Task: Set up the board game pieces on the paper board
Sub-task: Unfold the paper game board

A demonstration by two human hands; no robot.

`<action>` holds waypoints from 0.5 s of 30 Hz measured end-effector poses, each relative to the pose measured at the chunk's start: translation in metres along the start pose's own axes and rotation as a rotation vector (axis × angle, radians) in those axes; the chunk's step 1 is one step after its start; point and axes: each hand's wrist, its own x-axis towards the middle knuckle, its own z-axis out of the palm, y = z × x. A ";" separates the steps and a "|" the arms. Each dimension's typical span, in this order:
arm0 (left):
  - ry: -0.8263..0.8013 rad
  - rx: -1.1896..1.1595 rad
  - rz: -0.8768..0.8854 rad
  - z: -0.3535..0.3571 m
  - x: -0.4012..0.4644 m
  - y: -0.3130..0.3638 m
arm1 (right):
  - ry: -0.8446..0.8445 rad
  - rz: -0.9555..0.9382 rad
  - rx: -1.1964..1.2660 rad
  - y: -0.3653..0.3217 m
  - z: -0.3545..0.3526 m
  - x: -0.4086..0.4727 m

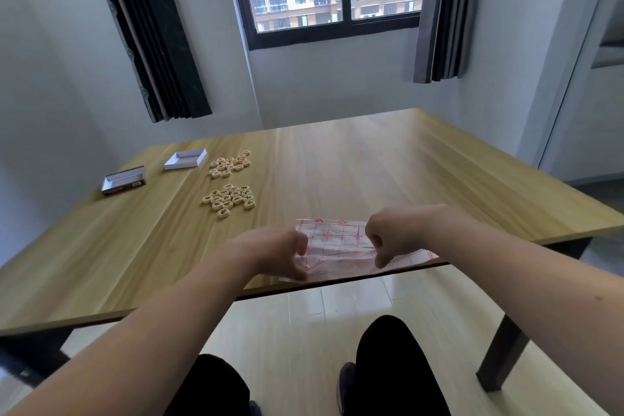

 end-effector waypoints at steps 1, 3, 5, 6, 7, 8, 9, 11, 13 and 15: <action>-0.003 -0.001 -0.007 0.000 0.000 0.000 | 0.003 -0.002 0.008 0.001 -0.001 0.000; -0.010 0.021 -0.013 -0.003 0.000 0.002 | 0.018 -0.006 0.032 0.003 -0.003 0.002; -0.010 0.052 -0.016 -0.006 0.000 0.005 | 0.031 -0.009 0.067 0.007 -0.006 0.003; -0.013 0.057 -0.023 -0.006 0.000 0.006 | 0.038 -0.008 0.084 0.009 -0.008 0.004; -0.013 0.062 -0.032 -0.007 0.001 0.007 | 0.047 -0.008 0.103 0.010 -0.009 0.004; -0.009 0.077 -0.041 -0.007 0.000 0.009 | 0.056 -0.009 0.125 0.012 -0.011 0.004; -0.003 0.098 -0.048 -0.006 0.001 0.010 | 0.061 -0.013 0.146 0.013 -0.012 0.003; 0.047 0.108 -0.042 -0.007 0.003 0.010 | 0.050 -0.020 0.188 0.014 -0.017 0.002; 0.151 0.060 -0.040 -0.011 0.008 0.008 | 0.031 -0.018 0.223 0.018 -0.022 0.002; 0.231 0.038 -0.056 -0.020 0.013 0.008 | 0.032 -0.008 0.254 0.022 -0.027 0.003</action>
